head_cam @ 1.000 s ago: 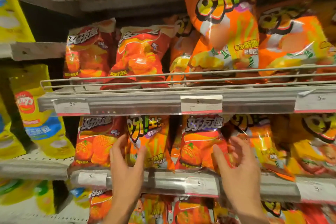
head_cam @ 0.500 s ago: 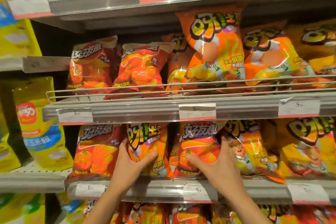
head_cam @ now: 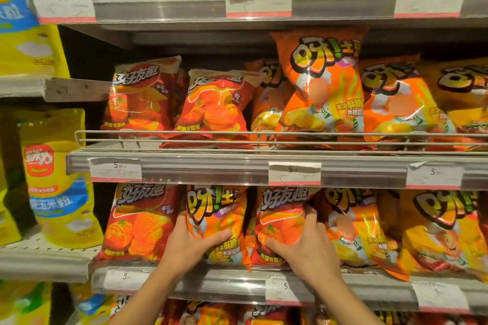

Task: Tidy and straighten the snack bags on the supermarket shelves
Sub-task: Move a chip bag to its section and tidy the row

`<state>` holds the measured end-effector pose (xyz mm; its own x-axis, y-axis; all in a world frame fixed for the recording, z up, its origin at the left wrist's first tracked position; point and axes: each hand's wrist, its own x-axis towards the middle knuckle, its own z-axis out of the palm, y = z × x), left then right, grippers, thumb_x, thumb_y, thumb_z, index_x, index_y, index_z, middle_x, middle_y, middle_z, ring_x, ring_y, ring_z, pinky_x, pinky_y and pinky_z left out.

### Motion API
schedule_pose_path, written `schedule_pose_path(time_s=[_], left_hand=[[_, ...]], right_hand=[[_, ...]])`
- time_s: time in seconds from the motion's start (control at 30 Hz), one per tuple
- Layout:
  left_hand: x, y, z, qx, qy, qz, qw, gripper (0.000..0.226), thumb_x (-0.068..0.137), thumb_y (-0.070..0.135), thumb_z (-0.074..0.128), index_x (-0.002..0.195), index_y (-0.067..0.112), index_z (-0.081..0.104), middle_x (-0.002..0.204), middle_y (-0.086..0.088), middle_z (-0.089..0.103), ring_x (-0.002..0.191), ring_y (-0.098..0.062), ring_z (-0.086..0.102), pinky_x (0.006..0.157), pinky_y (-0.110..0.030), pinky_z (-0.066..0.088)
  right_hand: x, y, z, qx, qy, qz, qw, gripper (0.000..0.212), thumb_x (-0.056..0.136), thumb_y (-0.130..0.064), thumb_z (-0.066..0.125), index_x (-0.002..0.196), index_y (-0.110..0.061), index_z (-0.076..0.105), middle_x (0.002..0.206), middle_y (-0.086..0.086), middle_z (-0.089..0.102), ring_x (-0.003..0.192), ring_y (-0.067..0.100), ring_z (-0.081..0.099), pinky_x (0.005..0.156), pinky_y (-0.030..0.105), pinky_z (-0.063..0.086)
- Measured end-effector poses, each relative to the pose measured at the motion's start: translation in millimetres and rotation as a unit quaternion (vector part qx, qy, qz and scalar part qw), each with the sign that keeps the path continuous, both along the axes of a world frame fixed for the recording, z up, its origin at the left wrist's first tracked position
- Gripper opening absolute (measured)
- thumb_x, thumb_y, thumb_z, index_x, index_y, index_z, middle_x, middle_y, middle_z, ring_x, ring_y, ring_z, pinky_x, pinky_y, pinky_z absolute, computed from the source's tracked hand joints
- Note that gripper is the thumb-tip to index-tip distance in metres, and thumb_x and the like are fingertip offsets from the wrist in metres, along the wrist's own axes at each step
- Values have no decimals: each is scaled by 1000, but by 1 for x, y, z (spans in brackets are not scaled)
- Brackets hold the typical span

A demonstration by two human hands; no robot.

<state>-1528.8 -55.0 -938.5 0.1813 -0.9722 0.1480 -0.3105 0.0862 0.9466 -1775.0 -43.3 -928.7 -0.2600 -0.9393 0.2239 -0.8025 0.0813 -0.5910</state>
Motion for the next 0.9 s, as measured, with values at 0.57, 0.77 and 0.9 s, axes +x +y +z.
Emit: schedule_pose_path(time_s=[0.57,0.77,0.9], left_hand=[[-63,12,14,-38,7,46,998,87,40,66,89,106,25,50,103,4,66,97,-16,65,88,-44,56],[-119,7,12,-56,-16,25,998,77,48,63,91,102,32,46,104,8,67,99,-15,65,90,-43,56],[-148,3,7,-41,-44,14,998,97,52,70,85,123,19,45,118,-2,62,115,-26,59,96,-50,50]], right_hand=[[-85,57,16,-47,-143,-8,989,93,62,-54,91,136,-18,48,121,1,66,108,26,63,88,42,53],[-121,97,1,-52,-213,-13,976,80,56,-47,95,118,-34,47,100,-11,61,90,16,58,76,37,43],[-127,108,-2,-54,-208,-25,976,90,54,-46,97,129,-29,49,103,-7,62,96,20,57,82,39,43]])
